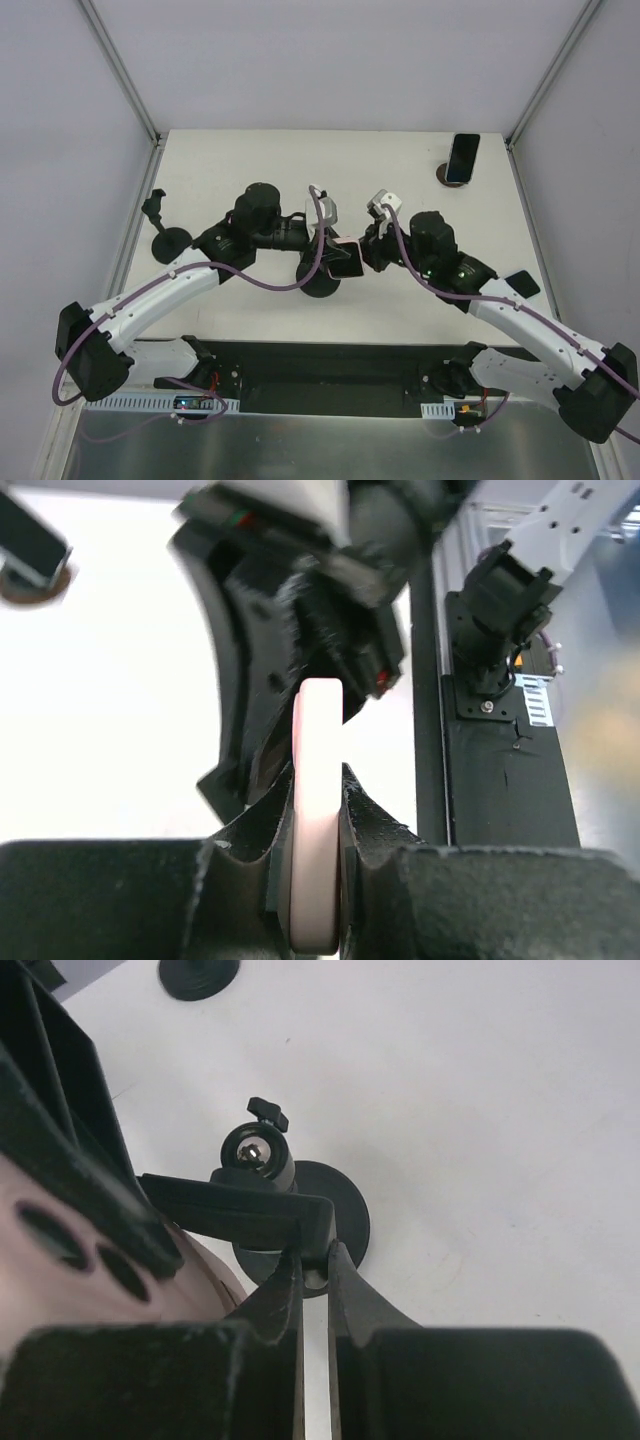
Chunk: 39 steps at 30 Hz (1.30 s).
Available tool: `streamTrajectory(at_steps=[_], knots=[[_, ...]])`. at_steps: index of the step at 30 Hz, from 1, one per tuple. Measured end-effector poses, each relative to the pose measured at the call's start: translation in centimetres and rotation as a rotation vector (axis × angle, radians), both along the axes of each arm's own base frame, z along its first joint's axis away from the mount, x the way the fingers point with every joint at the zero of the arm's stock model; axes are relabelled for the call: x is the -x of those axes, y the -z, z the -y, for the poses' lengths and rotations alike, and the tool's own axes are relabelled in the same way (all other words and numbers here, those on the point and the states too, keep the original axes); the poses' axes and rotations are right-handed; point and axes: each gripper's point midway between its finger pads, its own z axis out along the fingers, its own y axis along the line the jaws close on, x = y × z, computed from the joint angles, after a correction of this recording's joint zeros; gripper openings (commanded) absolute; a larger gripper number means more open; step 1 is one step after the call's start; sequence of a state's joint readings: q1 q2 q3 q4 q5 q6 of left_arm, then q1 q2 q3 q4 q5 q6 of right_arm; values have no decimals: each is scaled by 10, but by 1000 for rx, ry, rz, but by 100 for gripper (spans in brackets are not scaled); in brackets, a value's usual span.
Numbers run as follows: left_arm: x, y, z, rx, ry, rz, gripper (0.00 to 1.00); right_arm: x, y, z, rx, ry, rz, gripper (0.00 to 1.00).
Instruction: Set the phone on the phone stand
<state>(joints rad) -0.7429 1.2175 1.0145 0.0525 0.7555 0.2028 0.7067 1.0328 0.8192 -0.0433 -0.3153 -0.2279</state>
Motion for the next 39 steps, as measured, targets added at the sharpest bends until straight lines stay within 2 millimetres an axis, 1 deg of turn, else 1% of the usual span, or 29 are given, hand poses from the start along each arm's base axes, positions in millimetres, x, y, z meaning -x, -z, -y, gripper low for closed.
streamTrajectory(at_steps=[2,4,8,10,15,19,22,26,30,34,39], knots=[[-4,2,-8,-41,-82,-31,0,1,-5,2,-6,53,41,1],[-6,8,-13,-85,-129,-59,0,3,-5,2,14,98,70,0],[-6,21,-20,-187,-202,-91,0,9,2,1,82,176,107,1],[-6,27,-23,-232,-243,-86,0,9,5,3,115,238,122,0],[-18,43,-29,-322,-363,-75,0,8,11,8,226,421,185,1],[-27,48,-28,-354,-438,-97,0,5,8,15,310,587,266,0],[-28,48,-27,-339,-474,-144,0,7,7,17,294,660,263,0],[-25,50,-23,-327,-501,-217,0,14,9,19,267,711,249,0],[-24,59,-19,-350,-516,-276,0,19,18,21,254,749,221,1],[-23,62,-15,-362,-514,-294,0,22,22,25,255,798,230,0],[-21,64,-12,-366,-506,-292,0,25,23,26,254,827,243,0]])
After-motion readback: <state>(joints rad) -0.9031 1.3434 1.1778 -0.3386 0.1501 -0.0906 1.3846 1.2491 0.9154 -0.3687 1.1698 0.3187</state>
